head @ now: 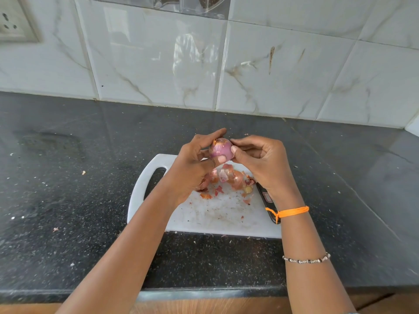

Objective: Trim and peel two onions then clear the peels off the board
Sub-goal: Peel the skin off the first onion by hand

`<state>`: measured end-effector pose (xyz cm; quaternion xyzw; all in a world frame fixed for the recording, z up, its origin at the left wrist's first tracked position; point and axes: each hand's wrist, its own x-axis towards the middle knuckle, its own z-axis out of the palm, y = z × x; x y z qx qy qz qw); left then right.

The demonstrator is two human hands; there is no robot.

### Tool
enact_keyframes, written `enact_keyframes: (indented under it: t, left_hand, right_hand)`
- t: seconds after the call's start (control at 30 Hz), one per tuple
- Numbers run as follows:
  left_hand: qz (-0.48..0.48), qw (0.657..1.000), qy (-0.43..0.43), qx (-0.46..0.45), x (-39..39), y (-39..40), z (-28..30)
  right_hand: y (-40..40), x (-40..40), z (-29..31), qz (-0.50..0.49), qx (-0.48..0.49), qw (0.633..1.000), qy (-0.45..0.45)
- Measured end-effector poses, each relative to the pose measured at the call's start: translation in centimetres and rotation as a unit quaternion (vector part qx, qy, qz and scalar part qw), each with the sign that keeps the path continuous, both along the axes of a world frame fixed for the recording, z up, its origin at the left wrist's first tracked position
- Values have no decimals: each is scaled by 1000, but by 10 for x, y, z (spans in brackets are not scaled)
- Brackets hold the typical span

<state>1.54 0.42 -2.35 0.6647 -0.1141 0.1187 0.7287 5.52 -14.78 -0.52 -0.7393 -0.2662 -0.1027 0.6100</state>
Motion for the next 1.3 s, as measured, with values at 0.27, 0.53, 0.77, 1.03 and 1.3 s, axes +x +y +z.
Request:
enact_keyframes:
  t: [0.27,0.53,0.77,1.03,1.3]
  left_hand:
    - [6,1000,-4,30,1,1,-1]
    - [-12,999,-14,36,0,0,0]
    - [24,998,-25,43,0,0,0]
    - [27,998,-23,55,-2,-2,1]
    - [36,999,-21,26,-2,-3,2]
  right_hand:
    - [2,0,-3,-27,-20,999,-39]
    - [-1,6,-5,-70,-26,996,-48]
    - [1,1,-4,-20,16,1000,5]
    - [3,4,-6,-46,3,999,-20]
    - [3,7,-7,-61,35,998,0]
